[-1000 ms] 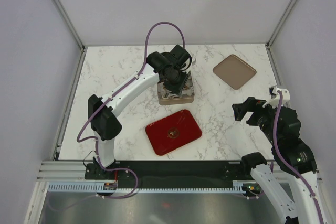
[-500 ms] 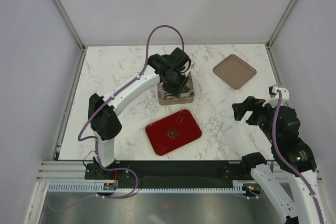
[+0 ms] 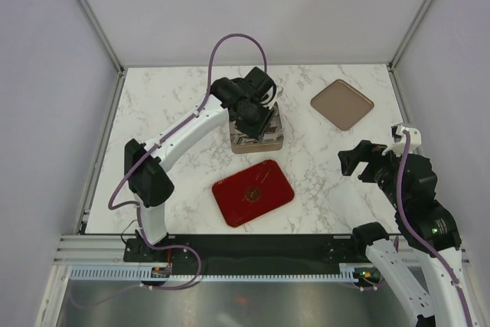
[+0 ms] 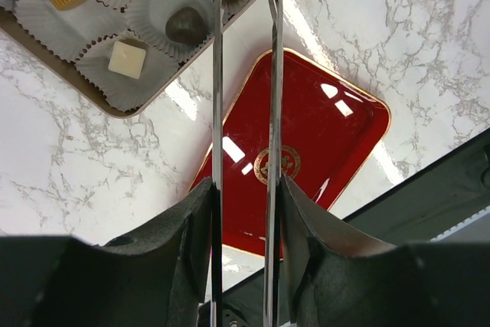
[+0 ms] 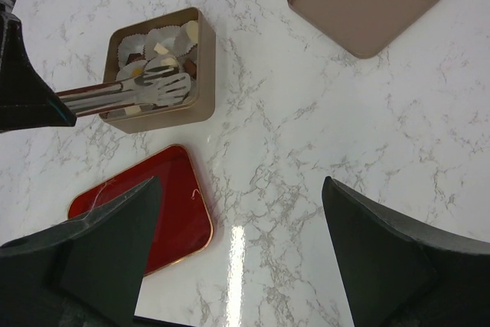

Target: Pack the chocolate

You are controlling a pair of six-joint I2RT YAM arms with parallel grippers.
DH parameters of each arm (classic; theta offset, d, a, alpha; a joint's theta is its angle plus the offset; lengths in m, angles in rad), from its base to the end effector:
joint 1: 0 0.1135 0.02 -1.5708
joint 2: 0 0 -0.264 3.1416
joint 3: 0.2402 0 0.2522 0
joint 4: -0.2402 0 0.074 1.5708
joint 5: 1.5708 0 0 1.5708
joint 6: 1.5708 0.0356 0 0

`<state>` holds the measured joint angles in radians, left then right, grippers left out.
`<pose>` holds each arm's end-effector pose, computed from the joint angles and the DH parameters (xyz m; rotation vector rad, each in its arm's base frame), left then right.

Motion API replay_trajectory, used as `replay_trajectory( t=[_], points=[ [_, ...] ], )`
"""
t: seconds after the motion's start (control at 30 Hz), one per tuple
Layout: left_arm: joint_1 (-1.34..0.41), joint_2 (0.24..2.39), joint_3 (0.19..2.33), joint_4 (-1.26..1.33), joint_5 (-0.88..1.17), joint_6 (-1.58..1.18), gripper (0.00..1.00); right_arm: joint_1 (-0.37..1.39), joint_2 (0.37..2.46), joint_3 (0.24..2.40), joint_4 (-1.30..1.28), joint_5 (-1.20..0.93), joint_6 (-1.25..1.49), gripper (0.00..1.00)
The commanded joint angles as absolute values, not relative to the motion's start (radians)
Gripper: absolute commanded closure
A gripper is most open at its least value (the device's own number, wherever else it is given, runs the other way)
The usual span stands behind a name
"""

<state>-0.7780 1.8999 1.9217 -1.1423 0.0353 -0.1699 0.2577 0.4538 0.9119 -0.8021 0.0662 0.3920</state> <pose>0.2816 -0.2793 0.3300 0.8303 2.6091 -0.3292 0.0770 0.0179 0.3544 0.1745 1.9239 0.3733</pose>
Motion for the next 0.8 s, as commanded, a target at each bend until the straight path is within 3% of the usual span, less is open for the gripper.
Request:
replay_trajectory(
  t=[0.0, 0.27, 0.77],
  points=[
    [-0.773, 1.781, 2.0, -1.115, 0.003, -0.163, 0.56, 0.256, 0.457, 0.91, -0.782, 0.078, 0.383, 0.05],
    [-0.666, 1.672, 1.93, -1.017, -0.086, -0.204, 0.57, 0.256, 0.457, 0.911, -0.781, 0.074, 0.385, 0.05],
    [-0.212, 1.589, 1.524, -0.723, -0.048, -0.279, 0.5, 0.258, 0.44, 0.905, -0.779, 0.066, 0.38, 0.05]
  ],
)
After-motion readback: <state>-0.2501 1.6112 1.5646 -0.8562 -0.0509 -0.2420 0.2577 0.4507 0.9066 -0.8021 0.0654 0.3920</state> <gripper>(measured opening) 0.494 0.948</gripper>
